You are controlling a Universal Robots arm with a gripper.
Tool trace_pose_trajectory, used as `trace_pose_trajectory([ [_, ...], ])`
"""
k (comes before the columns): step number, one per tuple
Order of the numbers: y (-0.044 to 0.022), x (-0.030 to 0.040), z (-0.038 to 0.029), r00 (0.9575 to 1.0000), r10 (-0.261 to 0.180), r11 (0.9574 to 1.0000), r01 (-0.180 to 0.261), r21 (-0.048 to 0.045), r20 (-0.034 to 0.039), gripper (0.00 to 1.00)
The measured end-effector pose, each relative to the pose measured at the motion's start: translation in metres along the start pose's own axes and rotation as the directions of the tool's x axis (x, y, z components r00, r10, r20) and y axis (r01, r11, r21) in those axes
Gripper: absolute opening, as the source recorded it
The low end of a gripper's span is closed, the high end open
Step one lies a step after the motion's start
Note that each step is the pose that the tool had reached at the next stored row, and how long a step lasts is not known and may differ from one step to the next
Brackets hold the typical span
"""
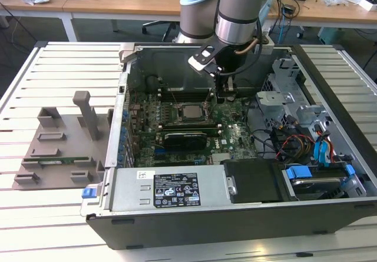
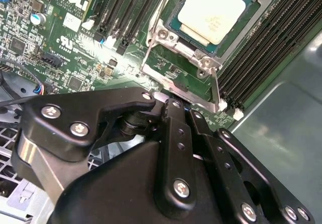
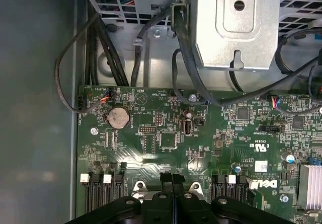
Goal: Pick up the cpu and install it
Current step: 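Close the cpu cover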
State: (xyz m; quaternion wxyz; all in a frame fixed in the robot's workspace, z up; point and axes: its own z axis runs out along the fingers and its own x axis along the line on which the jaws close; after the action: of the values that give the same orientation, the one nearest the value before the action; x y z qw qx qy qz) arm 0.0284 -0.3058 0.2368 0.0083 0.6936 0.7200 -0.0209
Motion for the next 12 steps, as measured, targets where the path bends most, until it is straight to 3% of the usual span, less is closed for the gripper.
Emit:
trace_pose_trajectory([
  [12,-0.0108,0.0004,0.0002,1.0000,0.000,1.0000,0.000,0.0000,0.0000,0.11],
])
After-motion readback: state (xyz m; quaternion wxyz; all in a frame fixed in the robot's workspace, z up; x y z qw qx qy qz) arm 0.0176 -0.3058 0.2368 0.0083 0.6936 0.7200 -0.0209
